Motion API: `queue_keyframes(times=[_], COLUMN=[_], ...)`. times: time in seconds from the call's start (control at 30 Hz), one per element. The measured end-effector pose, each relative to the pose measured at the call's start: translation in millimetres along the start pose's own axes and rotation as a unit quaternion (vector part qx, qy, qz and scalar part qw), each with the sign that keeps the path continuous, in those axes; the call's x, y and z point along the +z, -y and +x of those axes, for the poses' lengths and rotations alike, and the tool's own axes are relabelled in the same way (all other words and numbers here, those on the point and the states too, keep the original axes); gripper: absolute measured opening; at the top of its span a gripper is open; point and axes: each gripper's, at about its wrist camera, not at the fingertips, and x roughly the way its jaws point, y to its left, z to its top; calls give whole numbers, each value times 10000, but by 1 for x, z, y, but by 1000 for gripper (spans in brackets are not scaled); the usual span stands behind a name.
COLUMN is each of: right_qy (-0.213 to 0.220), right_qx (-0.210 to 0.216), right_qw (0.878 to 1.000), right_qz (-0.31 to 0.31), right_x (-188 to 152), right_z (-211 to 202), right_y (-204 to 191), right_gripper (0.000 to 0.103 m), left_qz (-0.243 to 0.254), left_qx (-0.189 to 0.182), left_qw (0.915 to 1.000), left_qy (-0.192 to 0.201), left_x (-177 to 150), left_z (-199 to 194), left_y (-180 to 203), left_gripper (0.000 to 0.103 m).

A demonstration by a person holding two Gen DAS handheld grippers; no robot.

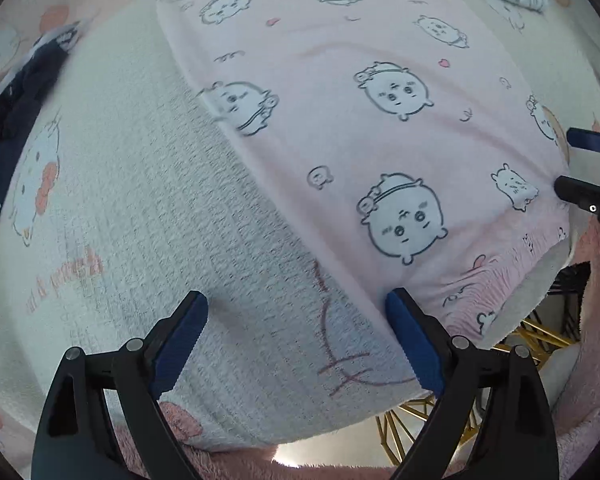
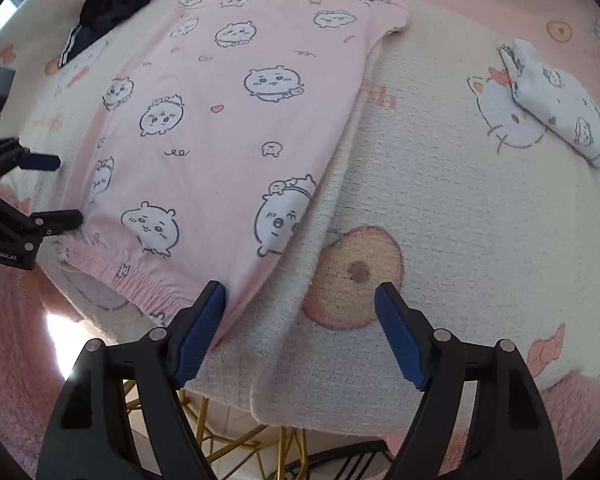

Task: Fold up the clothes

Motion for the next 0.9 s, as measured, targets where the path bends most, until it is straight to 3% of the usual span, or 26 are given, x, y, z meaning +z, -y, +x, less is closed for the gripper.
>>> queue_keyframes(times=[0.1, 0.2, 0.3, 0.47, 0.53, 0.6, 0.7, 0.9], right_qy=[325, 448, 346, 11, 7, -70, -83, 192], right_qx=[89, 58, 7, -210, -155, 2, 122, 194], right_qw=[9994, 9989, 9986, 9964, 9964, 9968, 9974, 9996], right_qz=[44, -107, -411, -825, -835, -801, -710, 61], right_x=[12, 33, 10, -27, -38, -45, -48, -32], right_z=[-12, -5, -29, -37, -41, -46, -56, -62], right_y=[0, -16, -20, -23, -21, -17, -9, 19], right_gripper=[79, 79, 79, 75, 75, 75, 75, 75], left_qz=[-216, -180, 172, 868, 779, 631, 461, 228], left_qx=[-143, -334, -272, 119, -19, -229, -497, -366], left_qw=[9993, 9960, 9951, 9943, 9953, 9967, 9968, 9984], left_qy=[277, 803, 937, 604, 569, 460, 433, 358], left_x=[-8, 4, 14, -17, -27, -59, -72, -68], left_z=[-15, -30, -29, -15, -17, -28, -38, -31], left_y=[-26, -11, 16, 29, 28, -1, -19, -21], left_gripper=[93, 93, 93, 92, 92, 92, 92, 92])
